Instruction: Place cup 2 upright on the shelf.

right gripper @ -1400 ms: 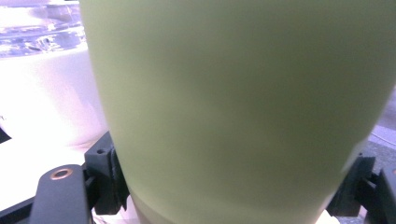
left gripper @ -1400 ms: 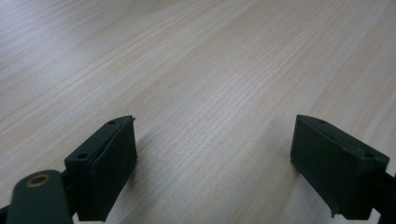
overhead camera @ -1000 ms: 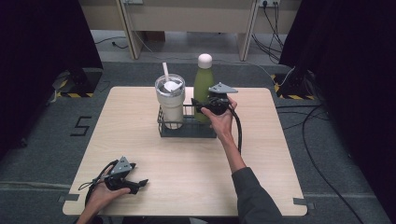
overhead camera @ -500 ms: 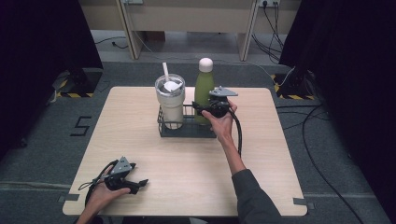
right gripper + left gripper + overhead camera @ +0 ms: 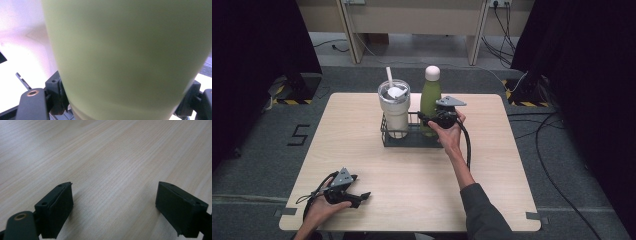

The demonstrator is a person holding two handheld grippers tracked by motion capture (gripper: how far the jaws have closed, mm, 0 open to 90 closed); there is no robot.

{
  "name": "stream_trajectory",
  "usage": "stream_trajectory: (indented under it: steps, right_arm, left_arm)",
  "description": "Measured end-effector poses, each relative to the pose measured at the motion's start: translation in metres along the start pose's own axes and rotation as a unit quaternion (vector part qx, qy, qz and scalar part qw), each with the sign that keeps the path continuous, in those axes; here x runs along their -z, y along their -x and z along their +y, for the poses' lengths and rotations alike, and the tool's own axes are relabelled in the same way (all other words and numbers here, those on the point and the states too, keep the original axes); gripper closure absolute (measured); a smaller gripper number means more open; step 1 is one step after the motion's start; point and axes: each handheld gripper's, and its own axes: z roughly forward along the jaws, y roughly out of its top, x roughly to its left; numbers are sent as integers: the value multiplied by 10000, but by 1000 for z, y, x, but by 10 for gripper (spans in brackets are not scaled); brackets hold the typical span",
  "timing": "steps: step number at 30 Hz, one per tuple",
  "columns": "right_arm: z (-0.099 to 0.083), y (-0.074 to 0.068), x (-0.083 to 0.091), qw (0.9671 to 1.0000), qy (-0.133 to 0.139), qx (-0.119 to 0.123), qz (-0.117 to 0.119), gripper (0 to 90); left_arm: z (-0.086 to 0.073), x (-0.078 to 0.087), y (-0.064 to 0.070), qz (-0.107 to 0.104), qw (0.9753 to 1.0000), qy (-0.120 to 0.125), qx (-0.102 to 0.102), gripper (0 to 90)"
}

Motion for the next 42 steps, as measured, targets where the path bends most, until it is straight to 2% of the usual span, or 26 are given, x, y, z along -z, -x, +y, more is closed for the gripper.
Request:
stream_trajectory:
  steps: [4,10,23,35,38,40,42]
  right_arm:
    - [-1,0,0,10000,20,-43,0,210]
    - [-7,0,-2,10000,15,14,-17,210]
    - [-8,-7,-2,9995,-66,307,-71,207]
    - [-11,-7,-2,9995,1,316,-77,204]
    - [-12,-7,-3,9998,-5,204,-34,193]
    - [-14,-5,-4,10000,-50,-4,59,174]
    - [-16,-4,-4,9999,10,-113,101,171]
  left_arm:
    - [0,0,0,2,10000,0,3,137]
    - [0,0,0,1,10000,1,3,138]
    - [0,0,0,2,10000,1,0,138]
    - [0,0,0,7,10000,2,-3,138]
    - [0,0,0,6,10000,2,1,138]
    - [0,0,0,6,10000,2,1,138]
    - [0,0,0,8,10000,5,-1,138]
